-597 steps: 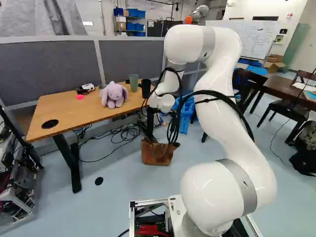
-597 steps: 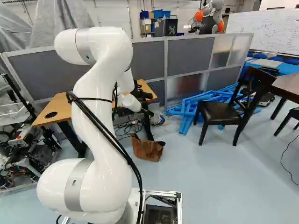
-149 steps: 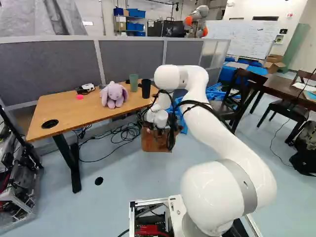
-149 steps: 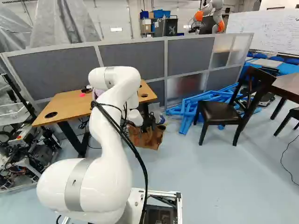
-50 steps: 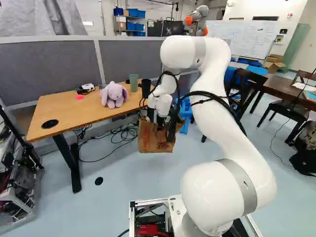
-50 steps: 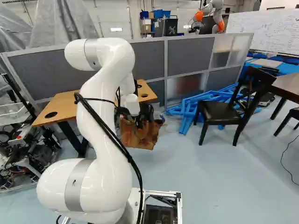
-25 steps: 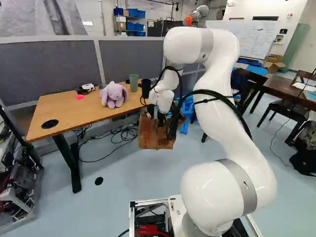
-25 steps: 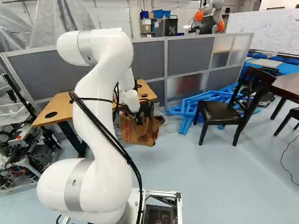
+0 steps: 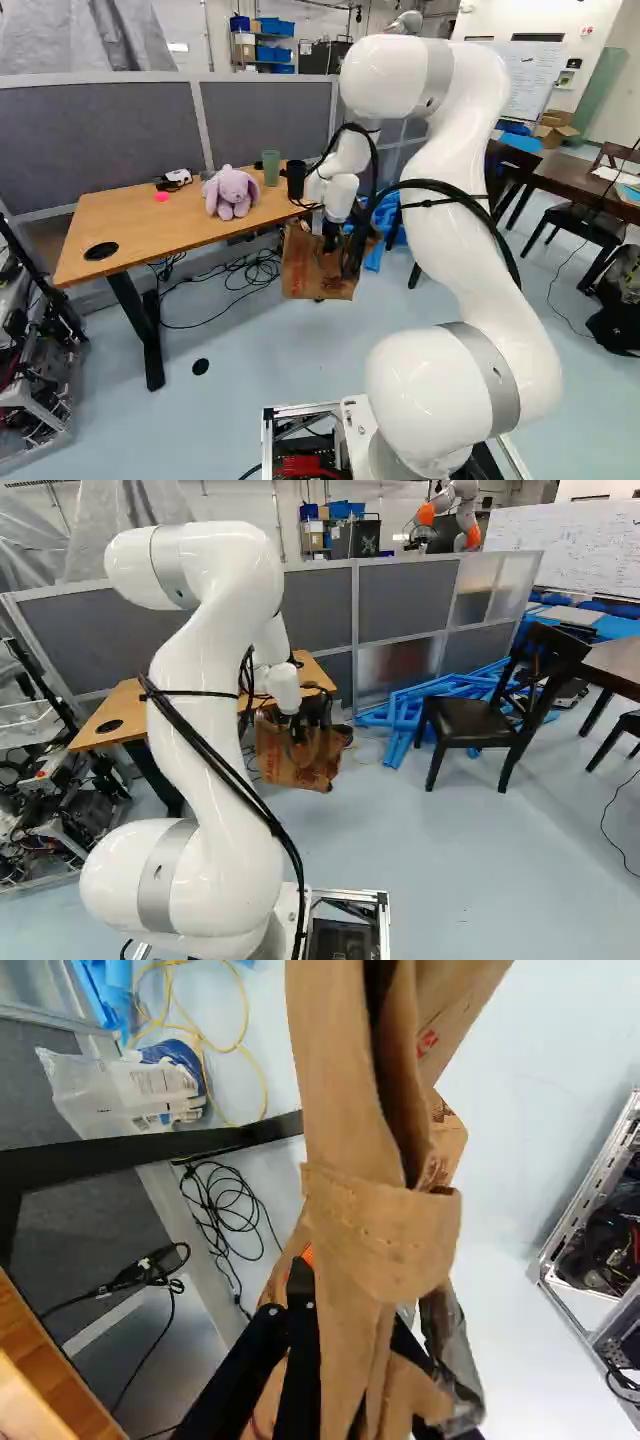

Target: Pick up the bag on the ground and place it on the table

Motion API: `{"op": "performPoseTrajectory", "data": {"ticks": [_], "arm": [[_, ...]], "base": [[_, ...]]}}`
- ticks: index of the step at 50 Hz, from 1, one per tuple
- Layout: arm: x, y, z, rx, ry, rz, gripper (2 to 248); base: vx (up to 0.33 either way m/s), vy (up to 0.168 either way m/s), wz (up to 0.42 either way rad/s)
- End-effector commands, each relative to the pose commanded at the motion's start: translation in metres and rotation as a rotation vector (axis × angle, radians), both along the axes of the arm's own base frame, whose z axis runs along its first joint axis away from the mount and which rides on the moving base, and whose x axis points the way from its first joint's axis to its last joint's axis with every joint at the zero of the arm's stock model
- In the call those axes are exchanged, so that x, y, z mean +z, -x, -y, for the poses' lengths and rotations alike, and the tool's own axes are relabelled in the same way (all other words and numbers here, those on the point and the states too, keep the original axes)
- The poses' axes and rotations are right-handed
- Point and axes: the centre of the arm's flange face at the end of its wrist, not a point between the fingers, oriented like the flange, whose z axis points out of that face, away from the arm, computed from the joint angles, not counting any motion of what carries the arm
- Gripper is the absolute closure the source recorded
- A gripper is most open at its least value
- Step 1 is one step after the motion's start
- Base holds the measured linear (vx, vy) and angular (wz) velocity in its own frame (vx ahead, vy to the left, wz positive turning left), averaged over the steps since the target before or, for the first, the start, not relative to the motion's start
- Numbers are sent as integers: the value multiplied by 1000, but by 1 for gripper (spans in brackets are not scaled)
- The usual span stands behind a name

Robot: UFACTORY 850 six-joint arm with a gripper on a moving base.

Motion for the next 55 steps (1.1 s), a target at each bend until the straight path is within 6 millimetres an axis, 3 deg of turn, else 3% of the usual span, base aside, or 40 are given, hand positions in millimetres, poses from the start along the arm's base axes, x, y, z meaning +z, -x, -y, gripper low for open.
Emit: {"op": "performPoseTrajectory", "data": {"ticks": [35,55], "arm": [[47,4,8,3,-58,-79,229],[76,1,13,-3,-64,-38,229]], "base": [[0,0,0],[0,0,0]]}}
